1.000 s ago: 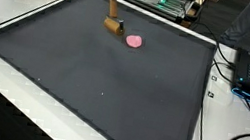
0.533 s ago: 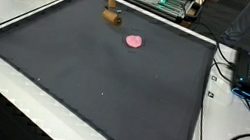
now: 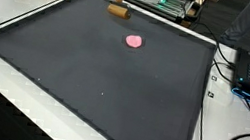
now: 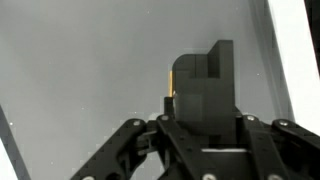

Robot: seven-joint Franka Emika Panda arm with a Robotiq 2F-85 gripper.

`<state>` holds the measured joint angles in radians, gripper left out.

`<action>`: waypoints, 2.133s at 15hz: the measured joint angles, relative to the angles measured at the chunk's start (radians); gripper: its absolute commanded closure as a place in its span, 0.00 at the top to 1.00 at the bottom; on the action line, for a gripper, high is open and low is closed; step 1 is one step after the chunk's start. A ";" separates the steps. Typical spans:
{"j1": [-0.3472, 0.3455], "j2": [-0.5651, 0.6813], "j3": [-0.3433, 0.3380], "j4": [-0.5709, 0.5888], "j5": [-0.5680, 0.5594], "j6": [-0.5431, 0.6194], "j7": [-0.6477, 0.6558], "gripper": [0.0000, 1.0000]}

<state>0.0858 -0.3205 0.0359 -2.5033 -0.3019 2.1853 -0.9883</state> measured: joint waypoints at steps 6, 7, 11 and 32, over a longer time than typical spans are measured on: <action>0.051 -0.027 0.037 -0.050 -0.059 -0.021 -0.035 0.23; 0.063 -0.028 0.045 -0.055 -0.060 -0.021 -0.036 0.23; 0.113 -0.029 0.081 -0.068 -0.061 -0.021 -0.037 0.23; 0.242 0.136 0.289 0.134 -0.358 -0.172 -0.098 0.23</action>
<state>0.3276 -0.1842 0.3246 -2.3695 -0.6596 2.0133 -1.0862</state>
